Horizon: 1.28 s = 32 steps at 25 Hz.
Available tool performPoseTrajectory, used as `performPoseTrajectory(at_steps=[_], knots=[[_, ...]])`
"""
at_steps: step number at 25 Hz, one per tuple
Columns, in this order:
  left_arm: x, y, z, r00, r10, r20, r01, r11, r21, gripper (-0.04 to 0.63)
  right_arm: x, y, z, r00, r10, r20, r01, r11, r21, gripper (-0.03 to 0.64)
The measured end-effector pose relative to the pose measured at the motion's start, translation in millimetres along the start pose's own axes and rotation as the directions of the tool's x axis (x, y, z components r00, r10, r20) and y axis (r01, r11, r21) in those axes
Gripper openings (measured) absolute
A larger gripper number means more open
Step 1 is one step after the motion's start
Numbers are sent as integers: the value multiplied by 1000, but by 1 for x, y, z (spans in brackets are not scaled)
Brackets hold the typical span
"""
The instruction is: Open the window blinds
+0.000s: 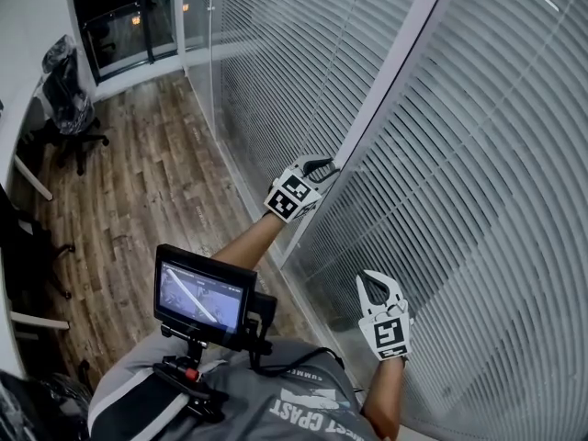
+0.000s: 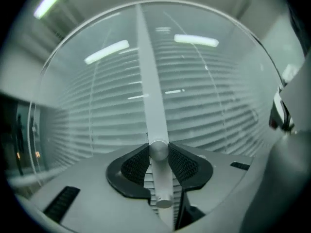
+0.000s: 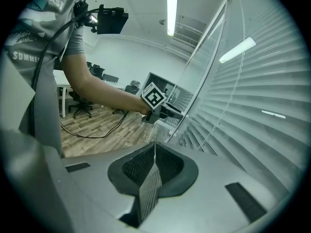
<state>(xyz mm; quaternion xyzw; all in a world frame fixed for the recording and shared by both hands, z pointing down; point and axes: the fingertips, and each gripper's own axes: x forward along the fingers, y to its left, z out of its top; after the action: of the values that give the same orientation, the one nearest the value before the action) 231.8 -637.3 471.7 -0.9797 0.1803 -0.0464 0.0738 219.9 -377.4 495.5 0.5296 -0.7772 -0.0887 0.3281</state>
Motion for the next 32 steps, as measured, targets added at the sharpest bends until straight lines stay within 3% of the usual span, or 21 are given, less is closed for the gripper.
performPoseTrajectory(at_steps=[2, 6, 8, 10, 12, 13, 16, 18, 19, 20, 21, 23, 24, 25, 26, 27, 28, 29, 30, 31, 32], knots=[[0, 2, -1, 997, -33, 76, 51, 966, -254, 126, 2, 0, -6, 1000, 1, -7, -1, 1000, -2, 5], [-3, 7, 0, 981, -34, 191, 139, 810, -569, 126, 2, 1, -7, 1000, 5, -16, -5, 1000, 0, 6], [-4, 9, 1, 974, -30, 224, 170, 748, -642, 126, 2, 1, -4, 1000, 4, -14, -4, 1000, 8, 6], [-4, 9, -2, 971, -27, 237, 186, 707, -683, 126, 3, 2, -4, 1000, 2, -9, -2, 1000, 18, 5], [-4, 7, -4, 971, -29, 238, 188, 706, -683, 126, 4, 4, -7, 1000, 2, -12, -1, 1000, 18, 5], [-4, 6, -3, 974, -31, 226, 174, 741, -649, 126, 4, 4, -8, 1000, 2, -17, -2, 1000, 15, 6], [-3, 2, 4, 993, -27, 117, 69, 928, -365, 126, 3, 2, -7, 1000, 9, -30, -9, 1000, 2, 5], [-1, 1, 8, 1000, -4, 25, 7, 993, -114, 126, 2, -1, -1, 999, 13, -29, -13, 1000, 2, 6], [0, 0, 8, 1000, 19, -20, -19, 1000, 25, 126, 2, -3, 0, 999, 15, -29, -14, 1000, 2, 6], [1, -1, 6, 997, 50, -58, -39, 984, 174, 126, 2, -3, 0, 999, 16, -28, -16, 1000, 4, 6], [2, -4, 4, 993, 86, -85, -54, 945, 323, 126, 3, -1, -3, 999, 17, -28, -17, 1000, 5, 6], [3, -9, -1, 980, 166, -112, -68, 799, 597, 126, 6, 4, -8, 999, 20, -28, -19, 1000, 5, 6], [3, -11, -3, 972, 204, -116, -66, 711, 700, 126, 7, 5, -8, 999, 21, -27, -21, 1000, 6, 5], [3, -11, -3, 966, 230, -117, -61, 644, 763, 126, 7, 6, -8, 999, 22, -27, -22, 1000, 7, 6], [4, -10, -2, 963, 240, -120, -56, 618, 785, 126, 7, 6, -6, 999, 24, -27, -24, 1000, 7, 6], [4, -9, 0, 964, 233, -127, -53, 639, 767, 126, 7, 4, -4, 999, 26, -27, -26, 1000, 7, 5], [5, -7, 3, 969, 206, -133, -53, 705, 707, 126, 7, 2, -2, 999, 28, -28, -28, 1000, 7, 6], [5, -5, 7, 979, 159, -131, -52, 806, 589, 126, 8, -2, 0, 999, 31, -30, -31, 1000, 6, 6], [6, -3, 11, 990, 93, -107, -42, 915, 402, 127, 8, -5, 0, 999, 33, -33, -33, 999, 7, 6], [5, -1, 17, 998, 24, -54, -15, 987, 162, 137, 8, -8, 0, 999, 33, -33, -33, 999, 10, 5], [4, 1, 23, 1000, -26, 17, 27, 997, -73, 166, 9, -11, -1, 999, 32, -33, -32, 999, 14, 6]])
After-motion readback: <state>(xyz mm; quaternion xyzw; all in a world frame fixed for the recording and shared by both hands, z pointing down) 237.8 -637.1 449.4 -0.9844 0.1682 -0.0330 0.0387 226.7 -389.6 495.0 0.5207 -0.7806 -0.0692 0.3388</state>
